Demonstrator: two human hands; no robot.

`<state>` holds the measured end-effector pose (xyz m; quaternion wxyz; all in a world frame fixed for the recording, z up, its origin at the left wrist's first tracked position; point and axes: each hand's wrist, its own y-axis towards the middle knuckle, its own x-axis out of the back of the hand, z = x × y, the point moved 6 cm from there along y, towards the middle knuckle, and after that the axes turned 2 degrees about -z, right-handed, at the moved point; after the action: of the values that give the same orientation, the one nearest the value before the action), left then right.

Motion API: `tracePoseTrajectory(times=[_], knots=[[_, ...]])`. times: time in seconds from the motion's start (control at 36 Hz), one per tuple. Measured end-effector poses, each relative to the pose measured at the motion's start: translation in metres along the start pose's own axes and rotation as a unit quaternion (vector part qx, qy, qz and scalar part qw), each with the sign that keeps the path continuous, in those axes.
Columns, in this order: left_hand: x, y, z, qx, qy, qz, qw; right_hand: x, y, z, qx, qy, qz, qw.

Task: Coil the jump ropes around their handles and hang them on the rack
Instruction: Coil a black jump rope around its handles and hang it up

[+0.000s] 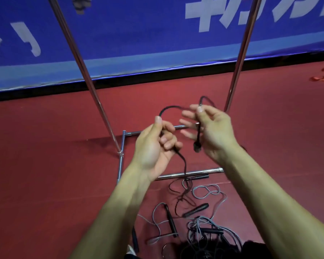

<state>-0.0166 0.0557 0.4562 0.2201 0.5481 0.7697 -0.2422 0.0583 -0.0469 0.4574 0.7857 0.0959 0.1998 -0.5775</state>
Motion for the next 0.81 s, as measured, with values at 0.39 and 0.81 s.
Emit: tracePoseTrajectory(times=[0.39,0.81], knots=[[0.024,0.024,-0.003,-0.088,0.215,-0.095,0.968,-0.013,-0.025,-0.051,-0.142,-0.020,0.105,0.984],[0.033,-0.017,0.049,0.020,0.499,0.100,0.860,-0.007,-0.011,-0.011,-0.099,0.194,0.056,0.974]])
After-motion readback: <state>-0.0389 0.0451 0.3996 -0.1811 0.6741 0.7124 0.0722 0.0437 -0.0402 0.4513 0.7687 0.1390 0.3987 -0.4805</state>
